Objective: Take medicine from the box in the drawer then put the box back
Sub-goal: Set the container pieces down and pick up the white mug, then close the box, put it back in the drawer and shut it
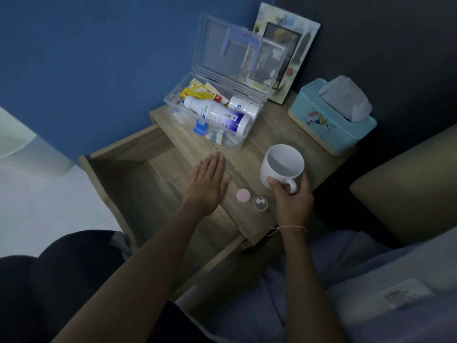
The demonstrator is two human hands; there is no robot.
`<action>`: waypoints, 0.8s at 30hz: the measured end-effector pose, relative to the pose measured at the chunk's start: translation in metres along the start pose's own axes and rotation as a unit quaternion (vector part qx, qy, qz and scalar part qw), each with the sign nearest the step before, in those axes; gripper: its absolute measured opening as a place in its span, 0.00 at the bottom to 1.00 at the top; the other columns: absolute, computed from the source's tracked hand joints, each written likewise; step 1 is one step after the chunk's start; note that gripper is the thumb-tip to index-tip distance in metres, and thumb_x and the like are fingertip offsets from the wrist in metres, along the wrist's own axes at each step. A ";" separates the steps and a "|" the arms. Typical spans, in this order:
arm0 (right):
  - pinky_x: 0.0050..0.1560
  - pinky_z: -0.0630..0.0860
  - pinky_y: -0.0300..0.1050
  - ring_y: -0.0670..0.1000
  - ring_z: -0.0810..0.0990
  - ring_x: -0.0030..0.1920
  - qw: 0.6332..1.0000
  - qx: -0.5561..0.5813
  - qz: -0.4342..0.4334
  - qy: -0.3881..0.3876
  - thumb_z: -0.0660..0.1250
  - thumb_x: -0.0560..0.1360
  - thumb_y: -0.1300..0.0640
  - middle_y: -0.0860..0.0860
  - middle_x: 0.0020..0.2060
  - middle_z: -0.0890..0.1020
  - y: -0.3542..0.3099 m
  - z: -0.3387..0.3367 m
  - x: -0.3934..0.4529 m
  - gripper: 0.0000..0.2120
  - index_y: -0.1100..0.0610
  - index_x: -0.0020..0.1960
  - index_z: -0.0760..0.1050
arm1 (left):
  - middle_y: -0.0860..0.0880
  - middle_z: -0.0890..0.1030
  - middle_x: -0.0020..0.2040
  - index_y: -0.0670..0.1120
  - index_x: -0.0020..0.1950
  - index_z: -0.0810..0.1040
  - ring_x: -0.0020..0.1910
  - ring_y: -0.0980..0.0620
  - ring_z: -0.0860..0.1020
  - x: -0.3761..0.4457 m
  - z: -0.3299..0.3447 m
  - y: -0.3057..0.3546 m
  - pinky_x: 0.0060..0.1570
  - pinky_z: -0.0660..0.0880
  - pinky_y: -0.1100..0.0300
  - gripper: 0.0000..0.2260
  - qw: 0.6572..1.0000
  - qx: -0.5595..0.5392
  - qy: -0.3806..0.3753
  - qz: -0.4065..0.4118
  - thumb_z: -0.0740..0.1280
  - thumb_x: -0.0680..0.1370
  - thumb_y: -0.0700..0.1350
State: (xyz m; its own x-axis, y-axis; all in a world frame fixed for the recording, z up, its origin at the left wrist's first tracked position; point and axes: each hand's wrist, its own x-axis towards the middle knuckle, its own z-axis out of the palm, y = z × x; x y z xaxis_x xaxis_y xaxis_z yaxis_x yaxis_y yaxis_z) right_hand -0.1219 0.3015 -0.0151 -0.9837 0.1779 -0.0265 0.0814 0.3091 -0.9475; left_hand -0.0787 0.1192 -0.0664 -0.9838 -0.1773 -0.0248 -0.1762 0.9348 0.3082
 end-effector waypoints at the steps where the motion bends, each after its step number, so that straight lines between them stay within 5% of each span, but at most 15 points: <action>1: 0.58 0.70 0.35 0.47 0.75 0.63 1.000 -0.004 0.003 -0.001 0.78 0.65 0.55 0.53 0.65 0.77 0.001 -0.001 -0.002 0.39 0.56 0.72 0.66 | 0.43 0.49 0.79 0.43 0.78 0.48 0.79 0.46 0.47 0.000 0.001 0.000 0.77 0.44 0.50 0.26 1.000 0.000 0.002 0.000 0.49 0.83 0.53; 10: 0.60 0.75 0.53 0.54 0.78 0.60 0.997 -0.082 -0.017 0.005 0.78 0.64 0.50 0.56 0.60 0.79 0.009 -0.006 -0.006 0.32 0.56 0.65 0.74 | 0.44 0.51 0.79 0.43 0.78 0.49 0.79 0.47 0.48 0.002 -0.002 0.003 0.77 0.44 0.51 0.27 0.999 -0.026 -0.008 -0.019 0.50 0.83 0.54; 13: 0.60 0.72 0.49 0.58 0.76 0.60 0.994 -0.110 -0.027 0.008 0.77 0.65 0.51 0.59 0.60 0.77 0.007 -0.009 -0.009 0.30 0.58 0.64 0.74 | 0.44 0.52 0.79 0.43 0.77 0.50 0.78 0.47 0.49 -0.001 -0.011 0.005 0.77 0.46 0.52 0.27 0.997 -0.057 -0.028 -0.031 0.51 0.83 0.54; 18: 0.63 0.61 0.43 0.58 0.65 0.71 0.987 -0.137 -0.078 0.038 0.74 0.70 0.52 0.60 0.72 0.64 -0.005 -0.008 -0.037 0.40 0.58 0.75 0.57 | 0.41 0.61 0.77 0.42 0.76 0.58 0.76 0.45 0.58 -0.022 -0.027 0.011 0.76 0.54 0.51 0.25 0.993 -0.106 -0.011 -0.046 0.53 0.82 0.54; 24: 0.72 0.61 0.48 0.49 0.56 0.75 0.959 -0.139 -0.230 -0.088 0.62 0.78 0.51 0.56 0.75 0.62 -0.009 0.005 -0.076 0.28 0.59 0.74 0.58 | 0.43 0.65 0.75 0.46 0.75 0.61 0.73 0.44 0.63 -0.054 -0.043 0.001 0.73 0.60 0.48 0.24 0.989 -0.111 0.051 -0.080 0.55 0.81 0.55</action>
State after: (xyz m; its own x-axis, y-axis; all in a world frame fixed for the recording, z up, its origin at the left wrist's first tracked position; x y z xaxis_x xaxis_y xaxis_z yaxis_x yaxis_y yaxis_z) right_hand -0.0488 0.2807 -0.0057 -0.9355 -0.1909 0.2975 -0.3527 0.5592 -0.7503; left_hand -0.0247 0.1163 -0.0239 -0.9338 -0.3578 0.0036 -0.3060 0.8038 0.5102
